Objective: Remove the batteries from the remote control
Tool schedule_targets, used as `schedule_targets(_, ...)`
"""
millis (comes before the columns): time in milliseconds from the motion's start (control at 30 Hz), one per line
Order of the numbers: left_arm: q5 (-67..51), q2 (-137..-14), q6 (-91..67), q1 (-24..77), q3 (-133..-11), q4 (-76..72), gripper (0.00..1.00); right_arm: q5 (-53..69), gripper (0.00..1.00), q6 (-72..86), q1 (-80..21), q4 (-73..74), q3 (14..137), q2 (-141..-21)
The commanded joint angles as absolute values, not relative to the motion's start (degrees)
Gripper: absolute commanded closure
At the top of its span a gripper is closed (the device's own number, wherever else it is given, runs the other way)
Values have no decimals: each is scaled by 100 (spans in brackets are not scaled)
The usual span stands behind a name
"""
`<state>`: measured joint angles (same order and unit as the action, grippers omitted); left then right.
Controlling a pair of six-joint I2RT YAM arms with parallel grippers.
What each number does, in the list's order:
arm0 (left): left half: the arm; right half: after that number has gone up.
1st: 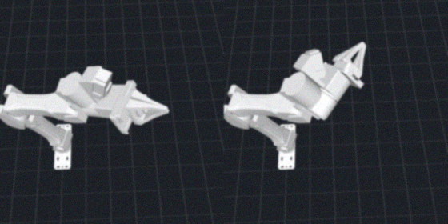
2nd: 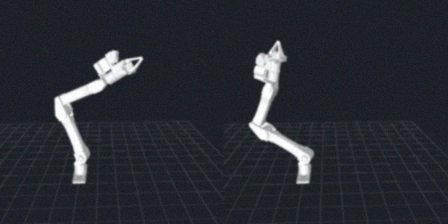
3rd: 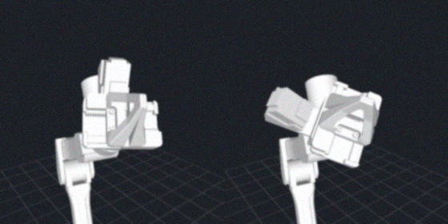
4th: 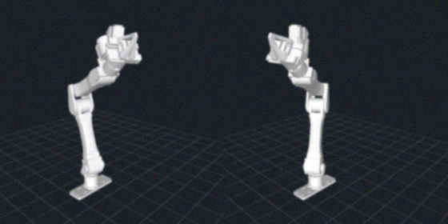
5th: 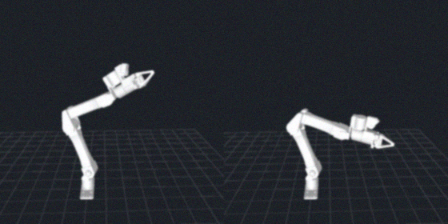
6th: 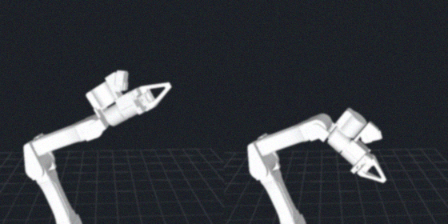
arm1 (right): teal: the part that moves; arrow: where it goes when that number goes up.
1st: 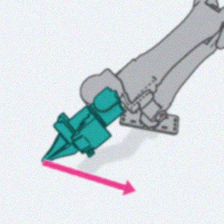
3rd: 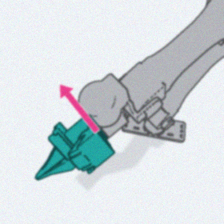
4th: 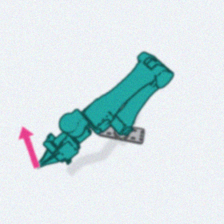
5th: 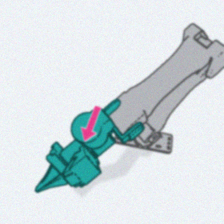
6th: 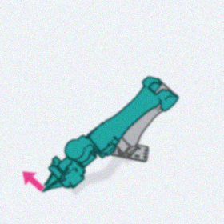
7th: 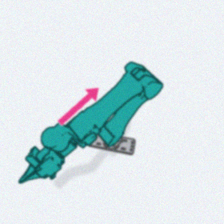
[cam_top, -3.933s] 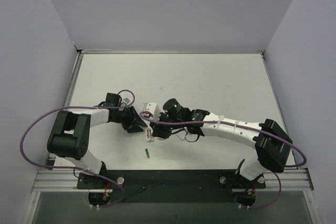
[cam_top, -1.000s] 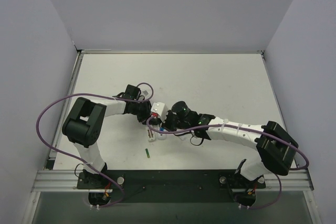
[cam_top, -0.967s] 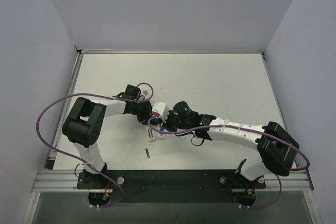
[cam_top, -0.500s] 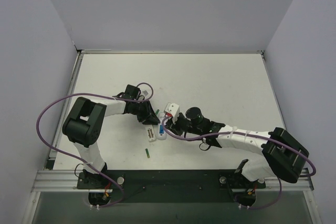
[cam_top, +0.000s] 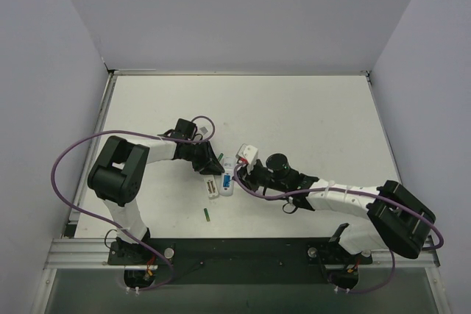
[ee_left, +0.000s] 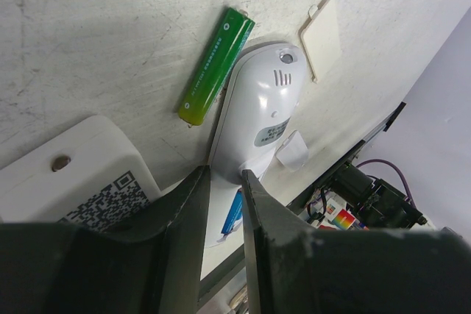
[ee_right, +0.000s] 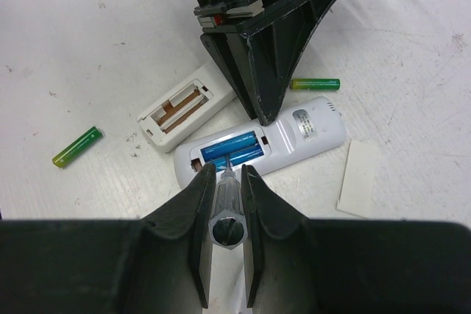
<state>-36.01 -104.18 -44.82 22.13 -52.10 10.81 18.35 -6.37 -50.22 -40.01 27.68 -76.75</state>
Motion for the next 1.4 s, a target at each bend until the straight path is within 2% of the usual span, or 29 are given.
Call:
schedule_targets(0,-3305,-10617,-4395,2285,-5168,1239,67,1749,100,-378,-4931,-3410,2400,-7822)
schedule_targets(333,-3305,-10670,-4377,2294,-5168,1222,67,1688,100,237,-4939,-4270,1961,-7857)
schedule_targets(767,-3313,-10652,-4395,2285,-5177,1239,67,1564,100,202,-4931,-4237,1863,-7664)
schedule_targets(1167,-3480,-10574,-4263,2285,-5791,1538,66,1802,100,-158,-5141,-2471,2874,-6874)
schedule_targets(1367,-3682,-10459,-4175,2285,-6354,1758,56,1425,100,219,-5755,-1477,2945,-6338)
